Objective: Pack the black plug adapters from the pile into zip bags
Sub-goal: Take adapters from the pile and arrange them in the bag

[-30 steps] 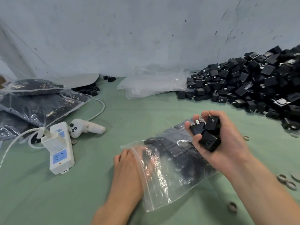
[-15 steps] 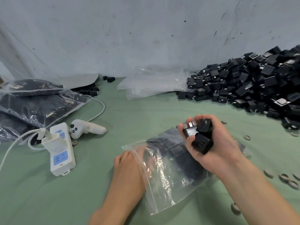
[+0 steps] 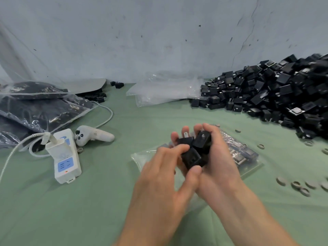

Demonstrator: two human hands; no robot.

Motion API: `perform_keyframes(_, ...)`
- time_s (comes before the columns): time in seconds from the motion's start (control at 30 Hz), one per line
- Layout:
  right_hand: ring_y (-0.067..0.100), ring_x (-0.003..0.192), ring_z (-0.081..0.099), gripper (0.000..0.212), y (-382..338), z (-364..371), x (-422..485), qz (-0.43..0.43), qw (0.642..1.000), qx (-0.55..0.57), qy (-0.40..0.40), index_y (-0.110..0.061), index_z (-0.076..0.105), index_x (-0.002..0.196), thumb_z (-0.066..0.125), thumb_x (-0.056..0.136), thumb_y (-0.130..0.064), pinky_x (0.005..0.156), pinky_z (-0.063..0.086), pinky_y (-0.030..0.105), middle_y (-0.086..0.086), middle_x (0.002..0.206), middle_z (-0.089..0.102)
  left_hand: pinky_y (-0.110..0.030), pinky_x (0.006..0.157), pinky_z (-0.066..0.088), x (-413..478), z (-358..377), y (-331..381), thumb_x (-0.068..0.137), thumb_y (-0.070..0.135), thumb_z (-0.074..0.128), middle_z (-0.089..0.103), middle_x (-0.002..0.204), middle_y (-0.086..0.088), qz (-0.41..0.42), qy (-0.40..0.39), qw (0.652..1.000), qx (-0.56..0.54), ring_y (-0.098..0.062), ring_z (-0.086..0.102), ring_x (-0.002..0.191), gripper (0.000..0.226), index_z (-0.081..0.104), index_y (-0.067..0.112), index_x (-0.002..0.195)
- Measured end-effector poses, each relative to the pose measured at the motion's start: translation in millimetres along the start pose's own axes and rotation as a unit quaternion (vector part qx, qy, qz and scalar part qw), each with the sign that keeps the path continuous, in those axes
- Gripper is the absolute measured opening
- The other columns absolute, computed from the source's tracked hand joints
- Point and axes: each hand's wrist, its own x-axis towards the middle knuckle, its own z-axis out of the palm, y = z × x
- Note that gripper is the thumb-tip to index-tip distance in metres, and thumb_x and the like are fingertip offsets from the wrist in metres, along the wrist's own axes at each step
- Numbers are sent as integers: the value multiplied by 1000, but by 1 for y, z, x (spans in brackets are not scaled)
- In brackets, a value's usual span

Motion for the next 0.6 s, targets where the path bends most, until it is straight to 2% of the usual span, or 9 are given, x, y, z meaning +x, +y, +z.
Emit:
perform_keyframes(0.1,20,87,72,28,9,3,-6,7,999,-36,-9,-28,61,64,61,87,-42,62,50,30,-6,84,68,-6,78,38,-5,5,2,82,64,48,49,106,23,-48,-7,996,-74,5,52,95,38,44,54,118)
perform_keyframes(0.2,21,88,73,28,9,2,-7,9,1000,-20,3,-27,57,66,59,90,-41,54,52,29,-6,83,68,-6,75,38,-6,3,1,78,62,54,56,99,19,-59,7,992,-110,-1,56,90,35,52,49,111)
perform_keyframes(0.23,22,87,73,27,9,1,-8,10,1000,-14,2,-27,57,68,59,91,-40,56,53,32,-5,82,67,-7,74,38,-6,3,0,76,62,56,59,97,18,-67,12,989,-128,-3,57,89,35,55,48,109)
perform_keyframes(0.3,27,85,71,24,8,-1,-7,6,1000,2,5,-24,57,70,61,90,-36,69,57,40,-1,81,66,-10,71,41,-5,-3,-4,73,62,59,65,93,17,-92,27,980,-175,-5,61,86,35,60,48,104)
perform_keyframes(0.37,28,80,69,21,6,-3,-6,0,1000,22,20,-20,58,72,64,89,-31,78,56,41,3,80,65,-11,70,45,-4,-12,-11,71,62,63,69,91,15,-117,20,965,-234,-3,63,80,36,65,46,103)
perform_keyframes(0.47,25,73,66,22,1,-8,-6,9,998,35,48,-19,59,67,66,86,-28,68,55,35,3,79,64,-10,68,48,-5,-26,-24,76,58,77,72,84,7,-164,14,930,-328,-2,63,72,35,71,34,100)
perform_keyframes(0.53,24,72,63,24,-3,-11,-6,28,997,45,55,-19,59,64,65,86,-28,64,52,32,2,78,62,-9,65,47,-7,-33,-37,73,49,71,72,82,8,-190,26,928,-319,0,62,68,30,71,32,98)
perform_keyframes(0.6,24,69,62,26,-8,-14,-7,30,995,67,65,-19,59,63,64,87,-28,63,50,31,2,77,62,-6,65,45,-13,-39,-57,78,41,70,71,88,16,-203,22,952,-226,3,62,71,18,69,39,96)
